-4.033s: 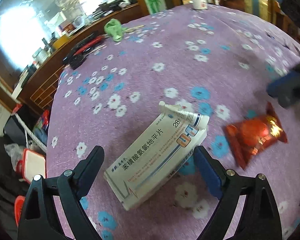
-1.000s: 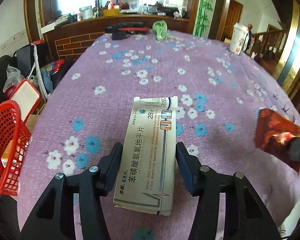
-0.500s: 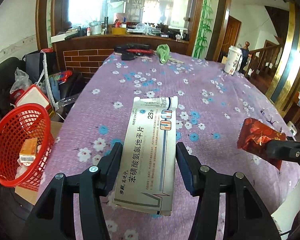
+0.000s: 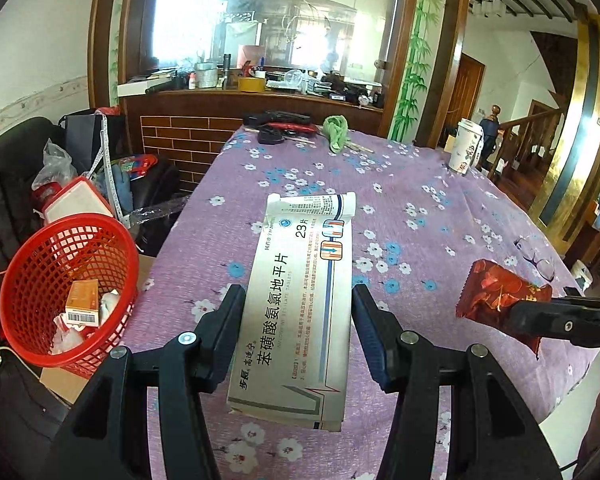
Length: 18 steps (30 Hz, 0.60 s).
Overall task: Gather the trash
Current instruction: 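Lift the white box with the left tool while the right tool lifts the red snack bag, then drop the white box into the wastebasket with the left tool while the right tool drops the snack bag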
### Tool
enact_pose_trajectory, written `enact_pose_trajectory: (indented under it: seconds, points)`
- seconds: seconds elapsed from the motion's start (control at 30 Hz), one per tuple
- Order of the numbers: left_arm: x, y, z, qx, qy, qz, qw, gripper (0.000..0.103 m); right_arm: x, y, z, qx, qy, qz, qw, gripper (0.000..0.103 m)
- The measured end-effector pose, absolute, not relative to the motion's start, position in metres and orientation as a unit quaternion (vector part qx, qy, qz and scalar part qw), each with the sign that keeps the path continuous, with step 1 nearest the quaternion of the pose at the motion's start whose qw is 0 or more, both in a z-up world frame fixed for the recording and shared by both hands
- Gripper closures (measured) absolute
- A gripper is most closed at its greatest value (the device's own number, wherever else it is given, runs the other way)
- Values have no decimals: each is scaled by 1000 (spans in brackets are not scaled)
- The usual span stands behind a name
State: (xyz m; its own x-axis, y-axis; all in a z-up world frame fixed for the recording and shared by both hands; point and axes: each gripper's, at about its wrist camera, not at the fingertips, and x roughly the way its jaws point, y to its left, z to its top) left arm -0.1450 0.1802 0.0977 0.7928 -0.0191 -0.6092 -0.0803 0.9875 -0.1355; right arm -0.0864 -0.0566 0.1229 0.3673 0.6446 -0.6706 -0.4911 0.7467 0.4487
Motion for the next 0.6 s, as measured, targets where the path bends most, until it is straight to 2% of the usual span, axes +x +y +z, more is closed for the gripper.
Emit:
enact_pose_trajectory:
  seconds: [0.6]
  points:
    - [-164,224,110,-103,294,49,949,50,-84,-10,138,41,439,359,822,65]
